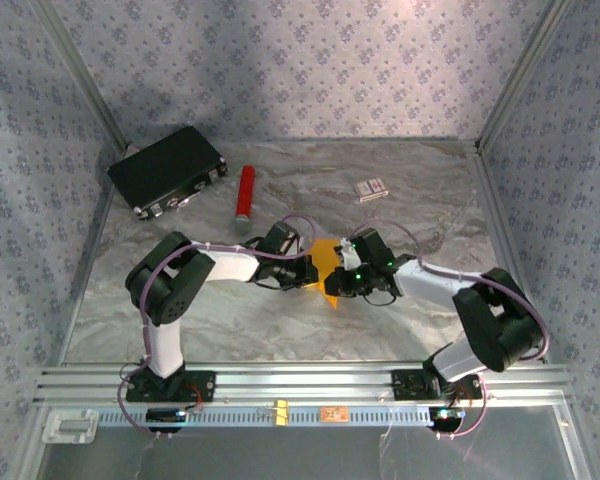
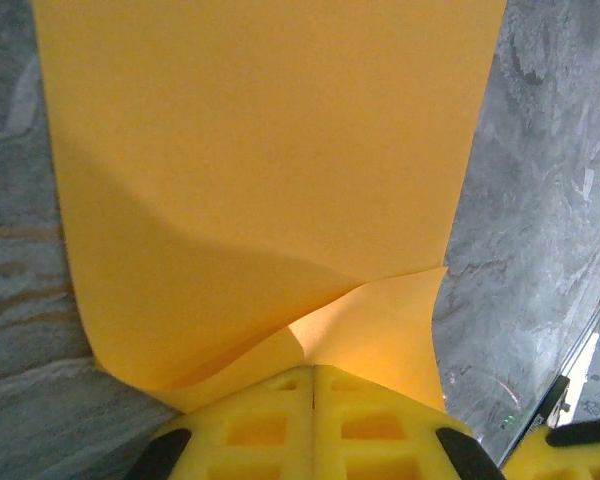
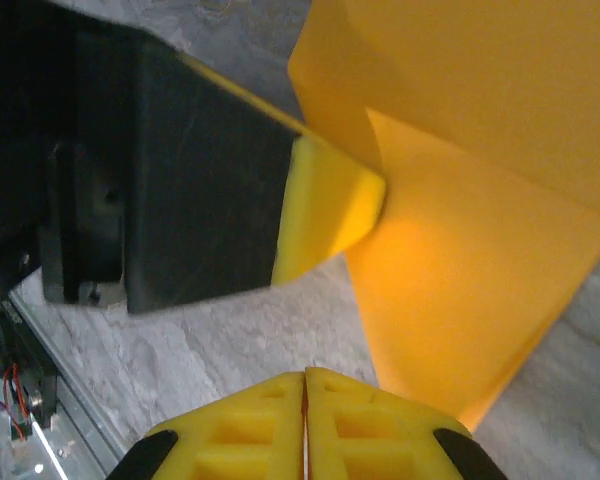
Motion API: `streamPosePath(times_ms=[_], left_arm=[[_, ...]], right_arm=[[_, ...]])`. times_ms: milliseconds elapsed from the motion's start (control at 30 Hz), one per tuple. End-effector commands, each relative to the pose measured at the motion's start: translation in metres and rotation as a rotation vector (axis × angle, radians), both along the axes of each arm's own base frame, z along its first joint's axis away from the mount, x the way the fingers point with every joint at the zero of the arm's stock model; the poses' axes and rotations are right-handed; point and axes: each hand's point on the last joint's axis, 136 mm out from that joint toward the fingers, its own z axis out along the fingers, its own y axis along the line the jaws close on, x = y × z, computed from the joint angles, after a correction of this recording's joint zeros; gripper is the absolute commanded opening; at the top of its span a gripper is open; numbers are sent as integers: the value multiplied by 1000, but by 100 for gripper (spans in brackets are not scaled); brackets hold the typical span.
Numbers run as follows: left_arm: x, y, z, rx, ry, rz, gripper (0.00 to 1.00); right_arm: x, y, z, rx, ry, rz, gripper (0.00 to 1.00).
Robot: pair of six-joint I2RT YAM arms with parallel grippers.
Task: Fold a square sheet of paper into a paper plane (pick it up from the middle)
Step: Third fold the triangle at the center of the table.
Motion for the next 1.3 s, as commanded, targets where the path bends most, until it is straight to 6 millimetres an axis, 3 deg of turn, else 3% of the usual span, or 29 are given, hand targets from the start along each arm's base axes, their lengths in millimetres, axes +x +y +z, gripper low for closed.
streamPosePath(times_ms=[0,167,300,533,633,867,1067,1267], left_arm=[[-11,18,-31,123,42,6,0],[-7,13,-21,99,25,0,0],[1,2,3,48,-16,-14,0],[3,-12,43,-14,-108,-53,2],[-5,-16,40,-11,-99,-63,2],[-16,-18,6,39,-40,-52,0],[-5,-2,-16,103,-50,-6,0],[10,4,-11,99,-76,18,0]], right_arm=[[7,0,-10,-25,37,-33,10],[-14,-20,-44,-99,134,-50,7],[-31,-32,-67,-142,197,-60,4],[-31,-37,-71,-161,200,-83,2],[-28,-36,-69,-157,193,-87,2],[-29,-39,-70,-159,195,-93,1],[-33,-43,-74,-171,206,-94,1],[-34,-46,-76,-184,201,-94,0]])
